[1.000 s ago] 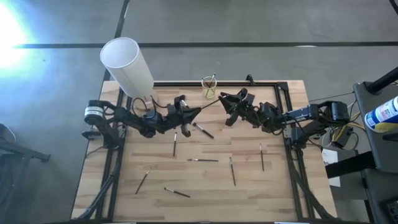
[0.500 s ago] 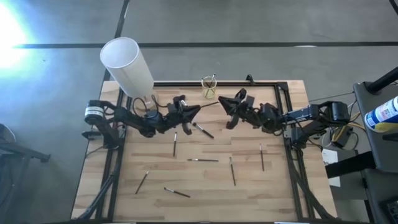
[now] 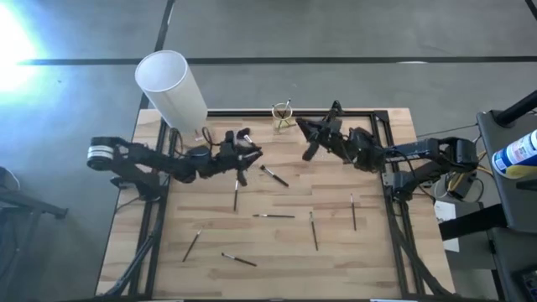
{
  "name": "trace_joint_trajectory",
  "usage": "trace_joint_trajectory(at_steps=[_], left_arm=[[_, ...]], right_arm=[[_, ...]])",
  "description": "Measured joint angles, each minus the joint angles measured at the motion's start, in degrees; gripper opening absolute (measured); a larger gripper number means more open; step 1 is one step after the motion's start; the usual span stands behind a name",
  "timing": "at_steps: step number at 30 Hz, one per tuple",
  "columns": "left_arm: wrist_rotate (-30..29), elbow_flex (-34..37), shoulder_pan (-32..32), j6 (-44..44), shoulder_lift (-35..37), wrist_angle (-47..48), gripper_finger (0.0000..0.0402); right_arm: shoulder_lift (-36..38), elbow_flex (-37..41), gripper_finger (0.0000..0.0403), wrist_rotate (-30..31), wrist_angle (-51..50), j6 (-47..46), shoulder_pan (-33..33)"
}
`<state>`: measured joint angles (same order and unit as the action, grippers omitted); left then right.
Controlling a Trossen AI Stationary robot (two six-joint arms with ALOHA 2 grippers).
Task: Put items in baskets/containers
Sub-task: Put the eyeshadow make-up brush into the gold container
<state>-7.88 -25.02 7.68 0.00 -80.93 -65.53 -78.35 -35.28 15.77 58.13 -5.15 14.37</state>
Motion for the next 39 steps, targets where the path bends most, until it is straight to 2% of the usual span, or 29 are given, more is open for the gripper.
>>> trace_joint_trajectory(at_steps=[4,7,15,21,27,32,39], left_arm=[[0.74,4.16,0.08,0.59,4.79,5.02,0.0066],[0.69,7.37,0.09,1.47,6.80,5.60,0.0054],[0.09,12.33,0.11,1.52,8.13,5.61,0.0026],[-0.70,12.64,0.11,1.55,8.13,5.53,0.0018],[-0.72,12.62,0.11,0.70,8.13,5.02,0.0017],[-0.74,12.55,0.11,0.17,8.13,4.98,0.0017],[-0.74,12.45,0.11,-0.14,8.13,4.98,0.0017]], right_arm=[[-1.58,-8.39,0.0013,-0.34,-15.17,1.02,4.42],[-5.59,-16.02,0.0013,-0.34,-26.16,1.87,8.59],[-21.56,-33.22,0.0013,-4.90,-41.65,2.32,18.43],[-30.30,-43.31,0.0013,-5.58,-57.06,0.60,21.22],[-33.82,-45.05,0.0013,-9.51,-58.86,-2.28,21.15],[-33.79,-44.59,0.0013,-11.99,-58.82,-4.68,21.49],[-33.68,-44.55,0.0024,-12.37,-59.27,-6.49,21.81]])
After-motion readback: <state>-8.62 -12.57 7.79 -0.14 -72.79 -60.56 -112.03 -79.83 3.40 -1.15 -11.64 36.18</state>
